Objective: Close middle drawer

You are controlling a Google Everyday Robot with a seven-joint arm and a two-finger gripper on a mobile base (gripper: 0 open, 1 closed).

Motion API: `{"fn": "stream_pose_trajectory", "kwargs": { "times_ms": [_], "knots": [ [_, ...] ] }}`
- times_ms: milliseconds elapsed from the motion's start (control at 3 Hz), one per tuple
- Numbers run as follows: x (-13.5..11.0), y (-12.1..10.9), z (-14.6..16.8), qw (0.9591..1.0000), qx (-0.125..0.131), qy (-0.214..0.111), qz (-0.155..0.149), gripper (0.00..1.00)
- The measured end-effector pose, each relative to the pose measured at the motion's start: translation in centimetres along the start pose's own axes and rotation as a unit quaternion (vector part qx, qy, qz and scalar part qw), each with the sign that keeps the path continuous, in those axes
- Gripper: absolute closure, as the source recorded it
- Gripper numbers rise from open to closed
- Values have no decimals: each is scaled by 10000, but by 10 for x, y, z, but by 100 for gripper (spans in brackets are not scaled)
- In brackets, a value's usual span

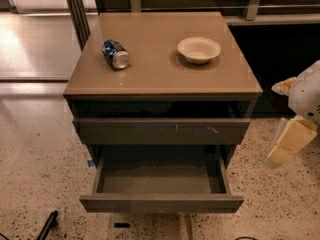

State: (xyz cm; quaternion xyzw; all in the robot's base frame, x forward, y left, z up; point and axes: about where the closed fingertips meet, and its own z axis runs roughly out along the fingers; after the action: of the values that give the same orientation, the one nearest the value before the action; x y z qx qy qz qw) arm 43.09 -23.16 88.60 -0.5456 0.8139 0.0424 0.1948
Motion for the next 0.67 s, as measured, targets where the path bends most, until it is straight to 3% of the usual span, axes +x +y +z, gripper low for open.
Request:
{"fn": "stream_pose_trajectory", "kwargs": {
  "times_ms": [667],
  "knots": [
    [46, 4, 80, 9970, -594, 104, 486, 0]
  ]
}}
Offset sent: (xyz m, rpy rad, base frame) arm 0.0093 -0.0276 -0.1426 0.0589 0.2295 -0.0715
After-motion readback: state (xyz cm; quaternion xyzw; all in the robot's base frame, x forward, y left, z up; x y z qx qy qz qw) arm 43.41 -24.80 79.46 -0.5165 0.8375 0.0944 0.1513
